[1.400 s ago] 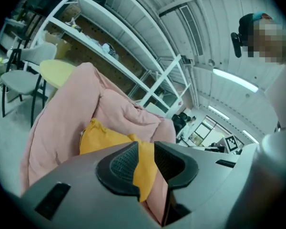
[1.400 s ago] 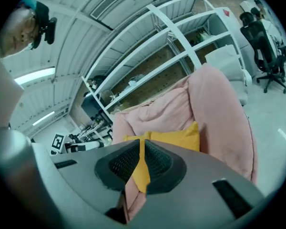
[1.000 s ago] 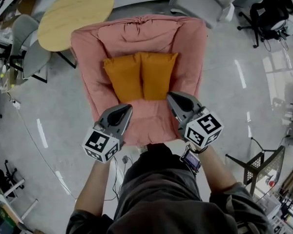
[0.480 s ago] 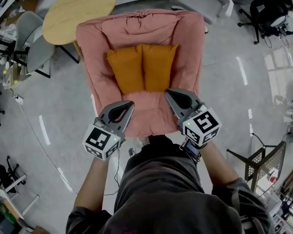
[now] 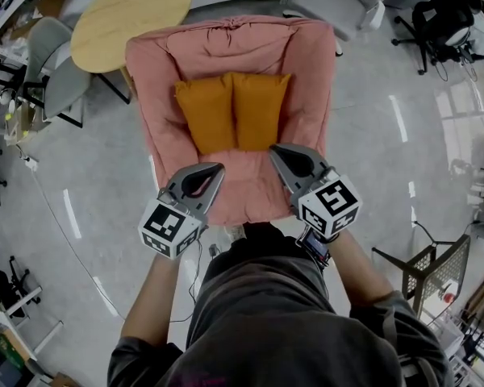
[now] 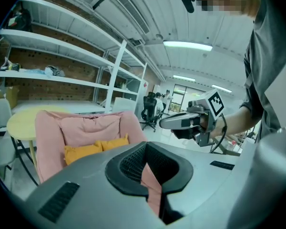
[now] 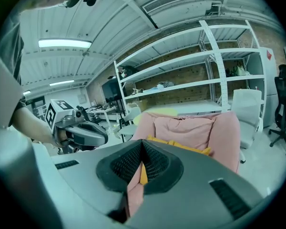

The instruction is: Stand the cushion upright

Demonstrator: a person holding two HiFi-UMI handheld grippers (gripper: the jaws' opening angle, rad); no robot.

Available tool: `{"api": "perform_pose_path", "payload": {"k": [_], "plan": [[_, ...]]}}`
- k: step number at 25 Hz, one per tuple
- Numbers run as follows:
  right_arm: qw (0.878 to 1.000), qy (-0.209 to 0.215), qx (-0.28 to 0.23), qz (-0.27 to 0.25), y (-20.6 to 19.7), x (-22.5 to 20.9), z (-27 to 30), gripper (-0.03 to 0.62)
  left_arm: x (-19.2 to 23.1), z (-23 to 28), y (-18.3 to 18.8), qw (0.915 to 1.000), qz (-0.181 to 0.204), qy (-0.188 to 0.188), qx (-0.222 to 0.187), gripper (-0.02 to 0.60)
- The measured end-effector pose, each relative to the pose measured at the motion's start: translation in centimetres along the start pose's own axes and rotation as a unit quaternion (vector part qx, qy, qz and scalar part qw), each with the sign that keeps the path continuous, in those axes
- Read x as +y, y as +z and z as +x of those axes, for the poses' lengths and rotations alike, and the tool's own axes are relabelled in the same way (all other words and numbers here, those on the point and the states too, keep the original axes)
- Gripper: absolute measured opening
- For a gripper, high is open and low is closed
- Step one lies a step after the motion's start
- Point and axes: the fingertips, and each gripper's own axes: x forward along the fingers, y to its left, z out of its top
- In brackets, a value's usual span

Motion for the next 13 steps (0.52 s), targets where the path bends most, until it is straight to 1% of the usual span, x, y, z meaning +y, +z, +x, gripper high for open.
{"api": "perform_pose_path", "payload": {"k": [13], "plan": [[1.000, 0.014, -0.003, 0.002, 0.2, 0.5, -1.1, 0.014, -1.1, 0.0, 0.9, 0.9999, 0.003, 0.010, -0.003, 0.009]]}}
